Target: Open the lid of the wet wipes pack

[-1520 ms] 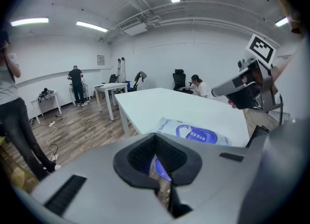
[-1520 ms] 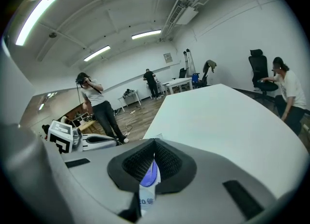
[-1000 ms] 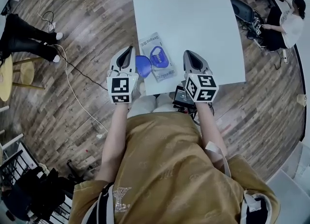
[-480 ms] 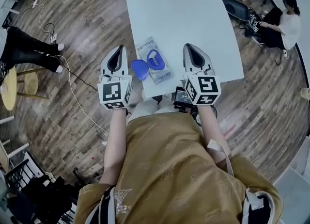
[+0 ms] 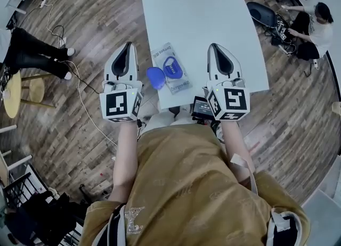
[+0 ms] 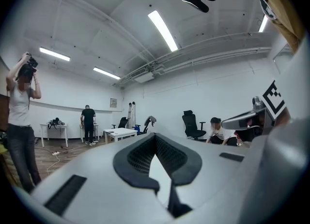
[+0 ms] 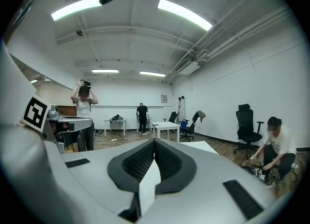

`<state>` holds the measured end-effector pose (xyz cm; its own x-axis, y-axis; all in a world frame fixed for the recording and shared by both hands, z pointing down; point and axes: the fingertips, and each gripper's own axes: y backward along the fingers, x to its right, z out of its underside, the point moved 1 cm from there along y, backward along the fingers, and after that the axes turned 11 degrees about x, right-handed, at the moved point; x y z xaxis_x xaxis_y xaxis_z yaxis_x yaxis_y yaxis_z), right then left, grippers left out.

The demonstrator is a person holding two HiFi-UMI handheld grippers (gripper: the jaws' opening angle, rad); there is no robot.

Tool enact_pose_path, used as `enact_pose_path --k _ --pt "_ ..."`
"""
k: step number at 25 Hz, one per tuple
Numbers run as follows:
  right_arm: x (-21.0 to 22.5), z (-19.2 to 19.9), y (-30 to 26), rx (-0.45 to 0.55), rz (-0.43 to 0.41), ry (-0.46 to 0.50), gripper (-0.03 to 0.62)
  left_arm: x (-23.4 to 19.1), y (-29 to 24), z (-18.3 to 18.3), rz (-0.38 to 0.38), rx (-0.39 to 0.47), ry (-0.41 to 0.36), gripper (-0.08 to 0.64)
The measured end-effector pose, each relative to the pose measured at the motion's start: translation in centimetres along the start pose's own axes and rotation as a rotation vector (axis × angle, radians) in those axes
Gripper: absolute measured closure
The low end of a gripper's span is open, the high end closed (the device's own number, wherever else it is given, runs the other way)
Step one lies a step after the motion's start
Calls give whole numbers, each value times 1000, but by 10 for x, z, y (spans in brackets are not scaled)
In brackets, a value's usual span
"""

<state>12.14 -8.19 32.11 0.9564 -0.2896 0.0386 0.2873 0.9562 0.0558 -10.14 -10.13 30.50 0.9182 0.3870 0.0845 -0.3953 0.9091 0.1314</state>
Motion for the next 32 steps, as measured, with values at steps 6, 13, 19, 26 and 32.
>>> enact_pose_path --k 6,13,19,26,32 --pt "-7 1 -1 5 -14 33 584 -4 4 5 -27 -16 -19 555" --pt "-9 0 -5 -1 -33 40 584 -5 1 4 -29 -10 -17 555" --pt "-9 0 -5 -2 -29 38 584 -6 3 4 -27 -5 -15 555" --pt "-5 -1 -6 -2 -28 39 584 -15 5 7 -48 -11 1 555" --pt "-5 0 -4 1 -29 39 584 -8 8 9 -38 -12 4 555"
